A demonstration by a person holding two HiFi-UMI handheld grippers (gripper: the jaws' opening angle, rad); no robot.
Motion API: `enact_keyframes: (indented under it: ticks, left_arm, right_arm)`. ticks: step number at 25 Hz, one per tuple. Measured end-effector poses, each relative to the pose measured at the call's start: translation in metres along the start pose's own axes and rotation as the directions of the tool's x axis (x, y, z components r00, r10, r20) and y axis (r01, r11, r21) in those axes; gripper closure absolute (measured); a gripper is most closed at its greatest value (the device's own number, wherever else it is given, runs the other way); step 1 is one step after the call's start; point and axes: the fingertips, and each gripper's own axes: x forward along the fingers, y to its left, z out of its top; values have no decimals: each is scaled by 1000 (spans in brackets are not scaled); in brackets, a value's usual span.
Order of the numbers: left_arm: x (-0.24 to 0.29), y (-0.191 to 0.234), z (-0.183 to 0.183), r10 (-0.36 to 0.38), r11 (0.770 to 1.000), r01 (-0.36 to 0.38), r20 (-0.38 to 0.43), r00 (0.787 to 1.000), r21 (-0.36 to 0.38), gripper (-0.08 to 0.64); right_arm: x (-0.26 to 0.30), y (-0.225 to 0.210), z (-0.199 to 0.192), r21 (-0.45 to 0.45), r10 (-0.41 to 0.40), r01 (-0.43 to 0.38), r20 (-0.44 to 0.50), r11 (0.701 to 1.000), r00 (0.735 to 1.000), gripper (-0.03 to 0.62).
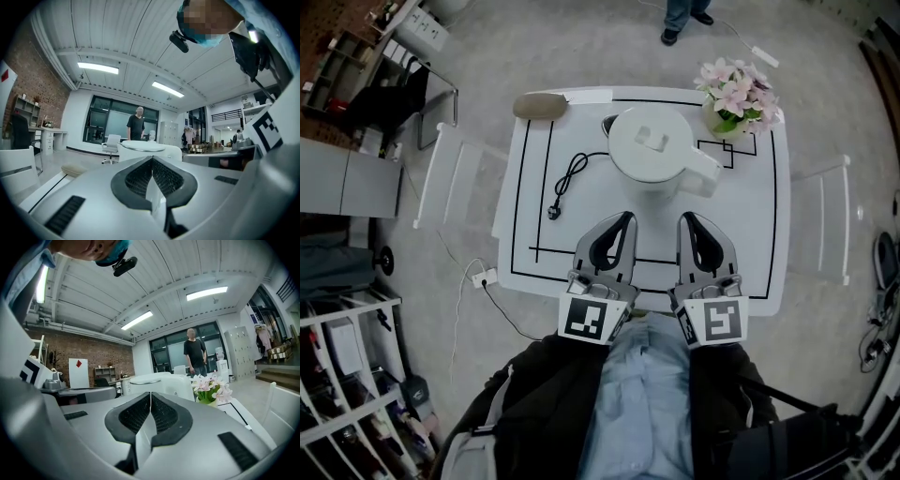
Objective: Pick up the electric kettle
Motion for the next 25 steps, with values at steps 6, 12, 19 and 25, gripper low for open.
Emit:
enact_keyframes:
  ticks: [6,12,19,25]
  left_arm:
    - [10,8,-18,-4,1000,3,-50,999,-10,552]
    - [15,15,-36,-12,999,9,-55,998,-45,552]
    - [16,33,-59,-3,996,-3,-58,998,-88,454]
    - [23,42,-64,3,993,-9,-50,999,-114,403]
  right_arm:
    - [11,-10,-22,12,-45,45,-50,999,998,574]
    - [19,-16,-48,30,-82,85,-101,996,992,574]
    - [20,-35,-67,38,-182,187,-108,982,977,422]
    - [17,-55,-72,31,-270,274,-104,961,957,362]
